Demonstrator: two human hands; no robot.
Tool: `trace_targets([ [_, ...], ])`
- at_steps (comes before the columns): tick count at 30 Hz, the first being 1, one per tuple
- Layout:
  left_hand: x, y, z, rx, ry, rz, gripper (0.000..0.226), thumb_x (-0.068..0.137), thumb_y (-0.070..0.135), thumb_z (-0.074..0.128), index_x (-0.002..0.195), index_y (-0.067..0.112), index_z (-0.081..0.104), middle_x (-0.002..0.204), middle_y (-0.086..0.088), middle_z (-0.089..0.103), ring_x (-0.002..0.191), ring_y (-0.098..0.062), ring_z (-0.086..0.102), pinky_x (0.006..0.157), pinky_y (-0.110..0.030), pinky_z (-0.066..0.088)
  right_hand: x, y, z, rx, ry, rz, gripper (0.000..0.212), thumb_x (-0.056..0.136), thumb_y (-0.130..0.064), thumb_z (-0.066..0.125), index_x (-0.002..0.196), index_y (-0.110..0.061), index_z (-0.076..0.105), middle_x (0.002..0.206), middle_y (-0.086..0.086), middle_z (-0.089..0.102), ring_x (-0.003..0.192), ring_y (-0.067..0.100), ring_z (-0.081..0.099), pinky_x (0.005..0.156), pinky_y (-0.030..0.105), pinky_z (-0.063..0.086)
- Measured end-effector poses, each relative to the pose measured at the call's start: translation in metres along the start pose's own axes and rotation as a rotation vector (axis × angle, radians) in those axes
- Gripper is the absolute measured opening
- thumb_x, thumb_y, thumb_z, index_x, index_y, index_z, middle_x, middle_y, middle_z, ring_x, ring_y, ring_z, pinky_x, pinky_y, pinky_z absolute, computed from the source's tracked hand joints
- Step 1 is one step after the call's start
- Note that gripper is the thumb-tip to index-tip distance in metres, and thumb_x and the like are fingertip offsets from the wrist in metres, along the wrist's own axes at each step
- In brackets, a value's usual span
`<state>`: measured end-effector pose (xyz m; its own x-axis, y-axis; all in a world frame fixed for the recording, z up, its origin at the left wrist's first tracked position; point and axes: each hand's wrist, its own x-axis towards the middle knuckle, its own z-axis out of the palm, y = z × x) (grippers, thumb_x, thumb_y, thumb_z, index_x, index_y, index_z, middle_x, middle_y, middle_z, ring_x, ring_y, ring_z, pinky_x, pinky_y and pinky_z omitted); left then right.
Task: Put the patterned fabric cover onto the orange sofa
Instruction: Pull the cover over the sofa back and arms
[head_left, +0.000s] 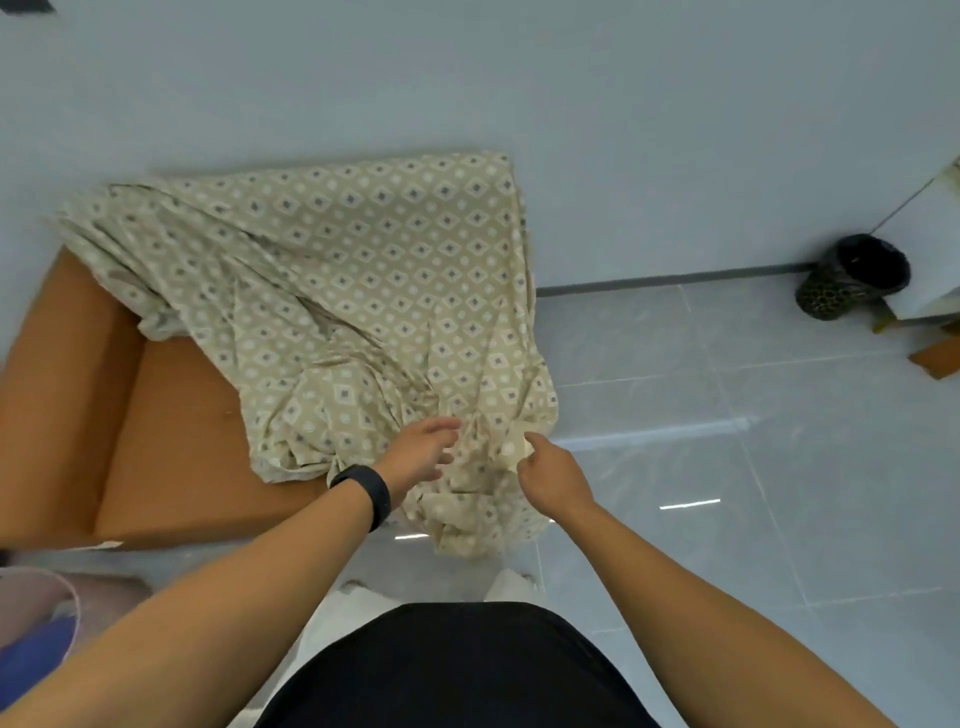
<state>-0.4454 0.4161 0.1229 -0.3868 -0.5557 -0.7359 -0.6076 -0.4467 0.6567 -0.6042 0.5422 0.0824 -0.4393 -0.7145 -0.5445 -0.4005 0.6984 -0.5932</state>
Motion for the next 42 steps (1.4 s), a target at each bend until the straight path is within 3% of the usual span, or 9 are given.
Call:
trace_targets([
  [7, 0.003, -0.028, -0.062, -0.122, 0.045, 0.001, 0.021, 0.101, 0.024, 0.050, 0.111, 0.024, 0.069, 0.120, 0.004, 0.065, 0.106, -0.023, 0.066, 0.090, -0.038, 0.055, 0.004, -0.077, 0.046, -0.064, -0.093, -0.241, 0.038, 0.102, -0.021, 0.045, 0.138, -0.025, 0.055, 0.095, -0.011, 0.062, 0.079, 0.006, 0.058, 0.071, 0.023, 0.044],
  [15, -0.002, -0.096, -0.237, -0.308, 0.100, -0.044, 0.020, 0.099, 0.020, 0.050, 0.108, 0.021, 0.067, 0.121, -0.005, 0.066, 0.093, -0.023, 0.065, 0.070, -0.031, 0.052, 0.004, -0.216, 0.183, -0.157, -0.196, -0.326, 0.036, 0.100, -0.023, 0.048, 0.134, -0.025, 0.060, 0.111, -0.004, 0.065, 0.093, 0.009, 0.059, 0.078, 0.022, 0.042],
  [21, -0.019, -0.142, -0.356, -0.373, 0.214, -0.084, 0.025, 0.100, 0.024, 0.050, 0.120, 0.016, 0.064, 0.116, -0.004, 0.064, 0.085, -0.019, 0.065, 0.067, -0.029, 0.050, 0.009, -0.319, 0.259, -0.190, -0.280, -0.367, 0.033, 0.100, -0.028, 0.050, 0.130, -0.026, 0.062, 0.112, -0.004, 0.066, 0.096, 0.010, 0.060, 0.077, 0.019, 0.043],
  [24, -0.020, -0.157, -0.387, -0.459, 0.264, -0.108, 0.025, 0.100, 0.023, 0.050, 0.118, 0.016, 0.065, 0.110, -0.004, 0.064, 0.078, -0.017, 0.063, 0.069, -0.031, 0.050, 0.016, -0.345, 0.284, -0.239, -0.332, -0.381, 0.033, 0.099, -0.028, 0.052, 0.129, -0.026, 0.064, 0.117, -0.003, 0.067, 0.101, 0.013, 0.062, 0.088, 0.026, 0.048],
  [30, -0.008, -0.170, -0.412, -0.599, 0.290, -0.184, 0.023, 0.101, 0.020, 0.047, 0.115, 0.013, 0.064, 0.103, -0.004, 0.063, 0.077, -0.017, 0.059, 0.064, -0.028, 0.047, 0.054, -0.366, 0.331, -0.372, -0.476, -0.295, 0.031, 0.100, -0.024, 0.050, 0.126, -0.020, 0.067, 0.127, 0.002, 0.067, 0.107, 0.015, 0.061, 0.086, 0.024, 0.042],
  [34, 0.004, -0.182, -0.424, -0.564, 0.290, -0.262, 0.023, 0.101, 0.021, 0.048, 0.113, 0.012, 0.065, 0.098, -0.003, 0.064, 0.076, -0.017, 0.061, 0.061, -0.027, 0.047, 0.083, -0.358, 0.360, -0.365, -0.530, -0.168, 0.029, 0.100, -0.022, 0.050, 0.123, -0.018, 0.068, 0.122, 0.005, 0.068, 0.097, 0.020, 0.064, 0.066, 0.019, 0.046],
  [38, 0.027, -0.185, -0.452, -0.525, 0.331, -0.304, 0.021, 0.102, 0.020, 0.046, 0.109, 0.012, 0.065, 0.098, -0.004, 0.063, 0.071, -0.017, 0.060, 0.057, -0.026, 0.046, 0.126, -0.358, 0.389, -0.334, -0.534, -0.121, 0.037, 0.100, -0.020, 0.046, 0.133, -0.016, 0.062, 0.130, 0.007, 0.065, 0.106, 0.024, 0.065, 0.080, 0.022, 0.051],
  [40, 0.041, -0.184, -0.464, -0.485, 0.337, -0.321, 0.021, 0.103, 0.020, 0.044, 0.107, 0.013, 0.064, 0.098, -0.004, 0.063, 0.069, -0.016, 0.060, 0.056, -0.025, 0.045, 0.149, -0.358, 0.401, -0.303, -0.537, -0.084, 0.041, 0.100, -0.023, 0.047, 0.139, -0.017, 0.057, 0.136, 0.007, 0.057, 0.101, 0.023, 0.064, 0.066, 0.015, 0.049],
  [42, 0.054, -0.180, -0.473, -0.443, 0.336, -0.330, 0.023, 0.104, 0.020, 0.043, 0.108, 0.012, 0.064, 0.096, -0.003, 0.063, 0.070, -0.016, 0.060, 0.057, -0.025, 0.044, 0.171, -0.357, 0.414, -0.316, -0.532, -0.058, 0.044, 0.100, -0.028, 0.046, 0.142, -0.020, 0.055, 0.141, 0.012, 0.052, 0.104, 0.027, 0.064, 0.072, 0.022, 0.048],
])
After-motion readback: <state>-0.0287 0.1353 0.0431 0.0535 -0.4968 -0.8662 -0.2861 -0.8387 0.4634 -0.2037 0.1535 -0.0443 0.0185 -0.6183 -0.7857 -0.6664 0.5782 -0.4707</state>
